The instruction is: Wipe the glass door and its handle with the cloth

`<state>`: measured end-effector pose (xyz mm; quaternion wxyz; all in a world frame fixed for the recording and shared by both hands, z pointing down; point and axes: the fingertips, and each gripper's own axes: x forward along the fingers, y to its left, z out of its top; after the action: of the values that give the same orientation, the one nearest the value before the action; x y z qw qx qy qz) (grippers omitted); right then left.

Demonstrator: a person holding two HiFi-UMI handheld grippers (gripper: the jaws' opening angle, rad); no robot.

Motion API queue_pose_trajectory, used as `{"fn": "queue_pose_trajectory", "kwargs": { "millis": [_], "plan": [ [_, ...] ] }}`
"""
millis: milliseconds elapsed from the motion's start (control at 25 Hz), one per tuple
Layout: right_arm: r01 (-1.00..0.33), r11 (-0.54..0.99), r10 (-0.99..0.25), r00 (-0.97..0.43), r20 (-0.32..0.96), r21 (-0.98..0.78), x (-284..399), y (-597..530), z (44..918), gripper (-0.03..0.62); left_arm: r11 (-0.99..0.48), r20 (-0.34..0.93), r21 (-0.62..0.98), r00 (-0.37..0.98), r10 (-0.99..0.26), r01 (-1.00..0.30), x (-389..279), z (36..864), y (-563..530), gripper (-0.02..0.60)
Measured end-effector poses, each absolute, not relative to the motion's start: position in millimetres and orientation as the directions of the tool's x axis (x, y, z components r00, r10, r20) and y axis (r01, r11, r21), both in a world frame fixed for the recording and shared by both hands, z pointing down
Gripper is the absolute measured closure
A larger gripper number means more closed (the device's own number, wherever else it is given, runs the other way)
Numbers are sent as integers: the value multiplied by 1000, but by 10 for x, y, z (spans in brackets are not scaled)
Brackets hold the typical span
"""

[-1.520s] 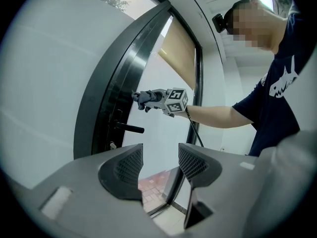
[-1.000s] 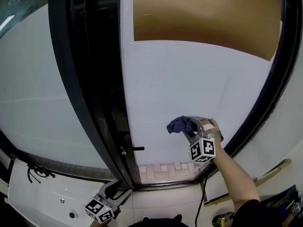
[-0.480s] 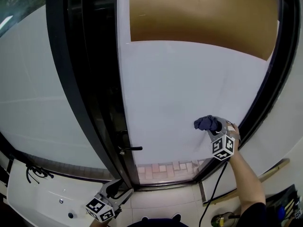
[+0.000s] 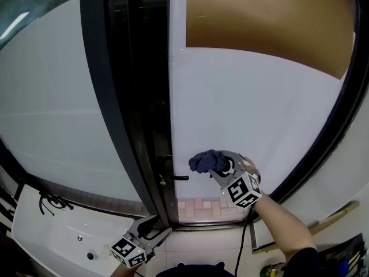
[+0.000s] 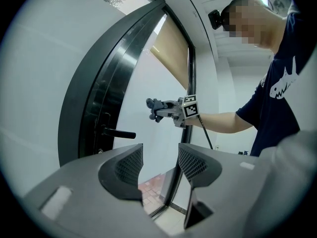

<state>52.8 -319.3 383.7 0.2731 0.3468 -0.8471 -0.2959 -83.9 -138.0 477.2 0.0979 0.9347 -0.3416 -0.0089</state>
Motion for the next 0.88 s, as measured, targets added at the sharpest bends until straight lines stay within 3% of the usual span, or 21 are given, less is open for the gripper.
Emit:
{"fn": "queue_pose_trajectory", "kwargs": {
  "millis": [200,440,880],
  "plan": [
    [-409,724,-637,-705,311,555,-391,-3211,4009,407,-727,66,199,749,-659,-657,-961,4778,-1311,360],
    [-430,803,-577,-734,358,413,-999,-3394,4233,407,-693,80,218,720,-689,-688,-1158,4866,-1217,360],
    [-327,865,-491,-703,514,379,-1201,-3312,4789,408,-672,84,234,703,-706,-703,-1331,4973,-1202,360]
  ]
}}
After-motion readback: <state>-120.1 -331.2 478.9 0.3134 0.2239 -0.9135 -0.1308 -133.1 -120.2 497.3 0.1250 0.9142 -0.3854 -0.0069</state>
